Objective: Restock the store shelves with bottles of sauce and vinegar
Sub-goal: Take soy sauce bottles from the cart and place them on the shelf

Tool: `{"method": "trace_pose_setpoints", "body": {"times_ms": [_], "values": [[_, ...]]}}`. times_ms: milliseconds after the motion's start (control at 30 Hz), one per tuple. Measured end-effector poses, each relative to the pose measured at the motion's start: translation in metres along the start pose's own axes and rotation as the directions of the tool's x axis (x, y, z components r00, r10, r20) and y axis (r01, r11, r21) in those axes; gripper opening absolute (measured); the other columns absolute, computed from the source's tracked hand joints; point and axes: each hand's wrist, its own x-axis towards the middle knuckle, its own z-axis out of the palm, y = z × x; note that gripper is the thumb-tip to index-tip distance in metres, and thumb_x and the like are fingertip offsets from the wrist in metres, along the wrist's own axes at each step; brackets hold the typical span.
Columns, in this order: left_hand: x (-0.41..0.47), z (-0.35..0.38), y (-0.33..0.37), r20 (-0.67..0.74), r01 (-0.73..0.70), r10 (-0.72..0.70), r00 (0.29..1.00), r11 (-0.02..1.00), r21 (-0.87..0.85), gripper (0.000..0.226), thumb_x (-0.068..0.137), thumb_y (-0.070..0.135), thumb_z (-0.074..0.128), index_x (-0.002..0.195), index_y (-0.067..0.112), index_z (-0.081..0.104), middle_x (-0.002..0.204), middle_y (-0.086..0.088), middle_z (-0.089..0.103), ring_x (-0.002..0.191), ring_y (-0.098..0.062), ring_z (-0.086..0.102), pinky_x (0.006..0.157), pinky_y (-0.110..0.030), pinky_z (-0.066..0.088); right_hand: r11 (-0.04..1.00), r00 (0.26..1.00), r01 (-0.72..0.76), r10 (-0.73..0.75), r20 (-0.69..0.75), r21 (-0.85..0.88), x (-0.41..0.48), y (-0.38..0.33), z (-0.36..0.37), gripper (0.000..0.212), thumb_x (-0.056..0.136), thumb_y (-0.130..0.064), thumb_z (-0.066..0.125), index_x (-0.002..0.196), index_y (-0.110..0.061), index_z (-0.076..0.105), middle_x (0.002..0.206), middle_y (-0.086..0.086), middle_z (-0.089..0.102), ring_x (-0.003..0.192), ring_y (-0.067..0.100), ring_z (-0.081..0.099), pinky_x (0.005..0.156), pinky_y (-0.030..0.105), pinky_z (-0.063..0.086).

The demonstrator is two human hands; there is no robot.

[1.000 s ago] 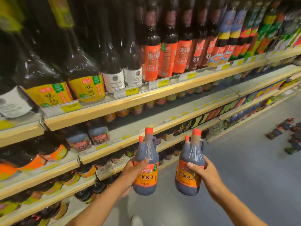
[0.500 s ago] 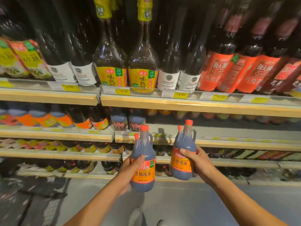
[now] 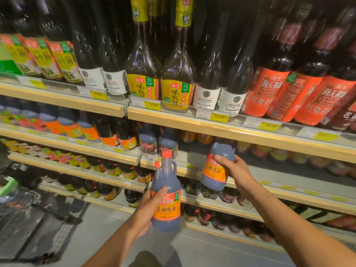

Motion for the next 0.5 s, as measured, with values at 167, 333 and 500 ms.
{"method": "trace_pose_setpoints", "body": {"times_ms": [167, 333, 500], "values": [[0.002, 0.004, 0.0, 0.008, -0.083, 0.083, 0.997, 0.996, -0.014, 0.093, 0.069, 0.066, 0.085, 0.144, 0.021, 0.054, 0.128, -0.015, 0.072, 0.116, -0.036, 0.07, 0.087, -0.042, 0.061, 0.997, 0.994, -0.044, 0.037, -0.106, -0.064, 0.048, -0.007, -0.003, 0.05, 0.073, -0.044, 0.088, 0.103, -0.007, 0.072, 0.097, 0.007, 0.076, 0.091, 0.022, 0.073, 0.072, 0.033, 0.056], [0.004, 0.002, -0.002, -0.027, -0.118, 0.118, 0.993, 0.993, 0.013, 0.084, 0.074, 0.062, 0.076, 0.143, 0.02, 0.053, 0.125, -0.012, 0.074, 0.113, -0.034, 0.072, 0.086, -0.041, 0.062, 0.983, 0.988, -0.082, 0.06, -0.14, -0.162, 0.081, -0.003, -0.002, 0.063, 0.069, -0.04, 0.092, 0.114, -0.002, 0.071, 0.115, 0.008, 0.07, 0.106, 0.022, 0.064, 0.095, 0.039, 0.055], [0.004, 0.001, 0.0, -0.088, -0.094, 0.097, 0.991, 0.995, 0.031, 0.102, 0.056, 0.074, 0.084, 0.138, 0.022, 0.056, 0.12, -0.009, 0.076, 0.11, -0.03, 0.074, 0.084, -0.04, 0.062, 0.935, 0.995, -0.099, 0.085, -0.055, -0.342, 0.096, 0.008, -0.01, 0.085, 0.071, -0.048, 0.089, 0.131, 0.005, 0.062, 0.141, 0.015, 0.058, 0.125, 0.028, 0.058, 0.096, 0.034, 0.047]]}}
